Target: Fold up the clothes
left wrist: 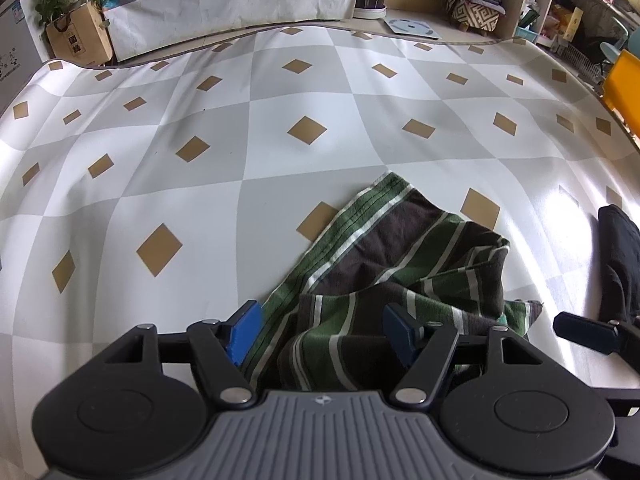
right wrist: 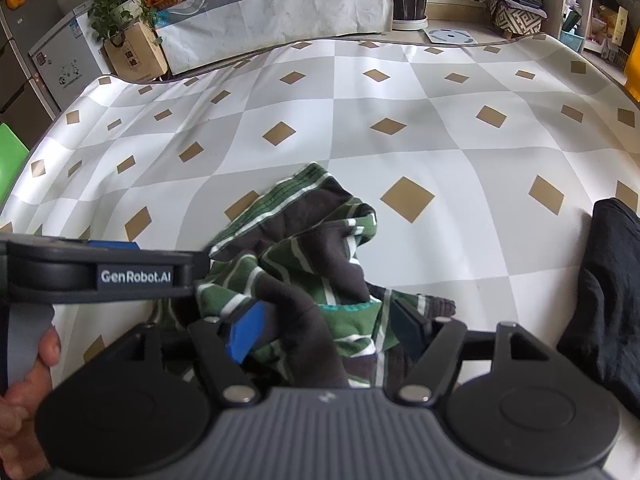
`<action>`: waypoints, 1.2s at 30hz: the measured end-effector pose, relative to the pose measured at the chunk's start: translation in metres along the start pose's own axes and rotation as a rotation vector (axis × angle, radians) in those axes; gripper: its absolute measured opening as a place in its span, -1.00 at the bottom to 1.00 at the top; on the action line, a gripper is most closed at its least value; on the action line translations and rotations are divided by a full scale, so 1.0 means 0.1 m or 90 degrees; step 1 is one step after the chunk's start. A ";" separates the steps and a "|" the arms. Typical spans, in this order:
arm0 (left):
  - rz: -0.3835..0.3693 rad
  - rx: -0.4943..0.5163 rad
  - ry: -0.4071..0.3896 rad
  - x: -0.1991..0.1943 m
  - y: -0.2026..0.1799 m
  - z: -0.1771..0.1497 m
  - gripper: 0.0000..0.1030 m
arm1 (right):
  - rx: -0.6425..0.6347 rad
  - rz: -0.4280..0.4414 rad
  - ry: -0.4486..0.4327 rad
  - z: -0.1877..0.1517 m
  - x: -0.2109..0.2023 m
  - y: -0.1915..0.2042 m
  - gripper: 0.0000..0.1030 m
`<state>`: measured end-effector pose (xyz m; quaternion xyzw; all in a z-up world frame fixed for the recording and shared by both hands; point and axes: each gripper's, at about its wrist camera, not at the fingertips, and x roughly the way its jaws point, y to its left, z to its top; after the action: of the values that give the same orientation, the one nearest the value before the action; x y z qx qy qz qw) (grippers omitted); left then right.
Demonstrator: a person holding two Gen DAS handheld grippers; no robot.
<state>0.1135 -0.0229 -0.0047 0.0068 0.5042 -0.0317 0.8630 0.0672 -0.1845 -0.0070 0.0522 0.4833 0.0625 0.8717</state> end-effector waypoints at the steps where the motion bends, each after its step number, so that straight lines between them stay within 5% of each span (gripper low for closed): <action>1: 0.003 0.001 0.001 -0.01 0.00 0.00 0.29 | 0.001 0.000 0.000 0.00 -0.01 0.00 0.33; 36: 0.029 -0.016 -0.001 -0.18 0.07 -0.03 0.41 | -0.001 -0.015 -0.019 0.05 -0.16 0.05 0.39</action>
<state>0.1022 -0.0147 0.0097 0.0075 0.5038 -0.0061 0.8638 0.0627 -0.1824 0.0097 0.0470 0.4705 0.0516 0.8796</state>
